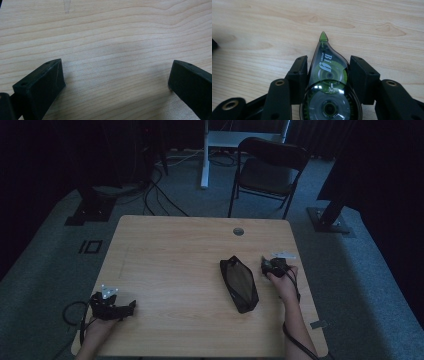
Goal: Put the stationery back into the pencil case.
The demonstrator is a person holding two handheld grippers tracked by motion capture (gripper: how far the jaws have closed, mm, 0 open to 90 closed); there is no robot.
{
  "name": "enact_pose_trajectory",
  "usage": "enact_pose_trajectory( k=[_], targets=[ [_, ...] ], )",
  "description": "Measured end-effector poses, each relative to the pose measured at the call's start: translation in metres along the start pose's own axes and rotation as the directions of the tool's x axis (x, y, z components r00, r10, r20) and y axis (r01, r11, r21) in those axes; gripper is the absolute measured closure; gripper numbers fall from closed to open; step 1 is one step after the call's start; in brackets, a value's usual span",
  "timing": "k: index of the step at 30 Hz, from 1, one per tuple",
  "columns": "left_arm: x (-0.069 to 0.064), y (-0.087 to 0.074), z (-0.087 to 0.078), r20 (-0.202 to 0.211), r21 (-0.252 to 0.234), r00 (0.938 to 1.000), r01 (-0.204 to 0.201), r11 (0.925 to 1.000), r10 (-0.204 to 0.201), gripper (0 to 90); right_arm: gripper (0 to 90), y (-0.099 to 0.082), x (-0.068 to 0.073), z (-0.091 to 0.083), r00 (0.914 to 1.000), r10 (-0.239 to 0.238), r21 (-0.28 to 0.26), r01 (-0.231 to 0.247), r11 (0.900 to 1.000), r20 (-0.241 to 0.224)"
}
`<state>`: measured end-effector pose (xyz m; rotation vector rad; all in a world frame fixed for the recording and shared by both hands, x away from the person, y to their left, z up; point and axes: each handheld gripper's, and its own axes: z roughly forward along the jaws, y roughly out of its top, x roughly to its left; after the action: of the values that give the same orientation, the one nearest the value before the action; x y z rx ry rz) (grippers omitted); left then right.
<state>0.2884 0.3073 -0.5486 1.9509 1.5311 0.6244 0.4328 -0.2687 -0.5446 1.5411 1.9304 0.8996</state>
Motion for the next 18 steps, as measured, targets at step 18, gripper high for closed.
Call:
enact_pose_trajectory(
  k=[18],
  targets=[
    [0.0, 0.0, 0.0, 0.0, 0.0, 1.0, 0.0, 1.0, 0.0, 0.6, 50.5, 0.027, 0.013, -0.049, 0.9998, -0.018, -0.03, 0.018, 0.9994, -0.006]
  ],
)
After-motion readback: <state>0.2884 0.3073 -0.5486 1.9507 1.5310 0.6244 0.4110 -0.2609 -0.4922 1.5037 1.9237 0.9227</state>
